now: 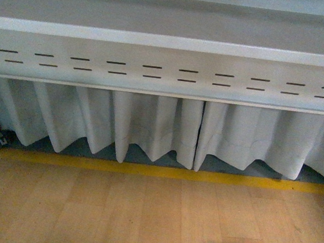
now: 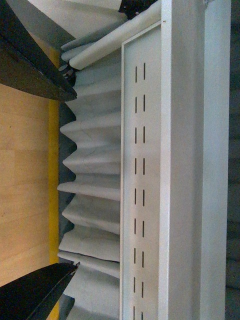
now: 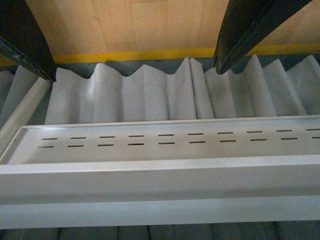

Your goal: Open oven

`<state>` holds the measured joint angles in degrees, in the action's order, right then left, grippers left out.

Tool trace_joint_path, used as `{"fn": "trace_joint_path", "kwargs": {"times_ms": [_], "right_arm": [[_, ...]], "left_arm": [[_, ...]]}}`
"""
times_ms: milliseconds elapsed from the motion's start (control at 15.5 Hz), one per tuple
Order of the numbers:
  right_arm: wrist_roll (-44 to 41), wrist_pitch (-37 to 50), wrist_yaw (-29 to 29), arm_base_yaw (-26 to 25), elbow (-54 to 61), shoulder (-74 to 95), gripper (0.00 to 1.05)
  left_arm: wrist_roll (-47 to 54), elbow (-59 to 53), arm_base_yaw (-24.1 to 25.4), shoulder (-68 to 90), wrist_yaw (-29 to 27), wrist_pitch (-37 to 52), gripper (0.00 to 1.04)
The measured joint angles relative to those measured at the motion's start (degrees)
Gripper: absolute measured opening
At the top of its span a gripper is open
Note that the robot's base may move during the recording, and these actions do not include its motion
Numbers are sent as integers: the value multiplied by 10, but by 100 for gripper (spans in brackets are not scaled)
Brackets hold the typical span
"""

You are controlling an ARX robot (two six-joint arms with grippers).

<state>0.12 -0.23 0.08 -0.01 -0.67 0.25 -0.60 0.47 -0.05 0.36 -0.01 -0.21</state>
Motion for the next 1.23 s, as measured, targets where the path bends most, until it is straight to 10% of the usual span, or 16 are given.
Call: {"fn": "trace_joint_path", "kwargs": {"times_ms": [1228], "right_arm": [[0, 0, 0, 0, 0, 0, 98]], "left_arm": [[0, 0, 0, 0, 0, 0, 98]]}}
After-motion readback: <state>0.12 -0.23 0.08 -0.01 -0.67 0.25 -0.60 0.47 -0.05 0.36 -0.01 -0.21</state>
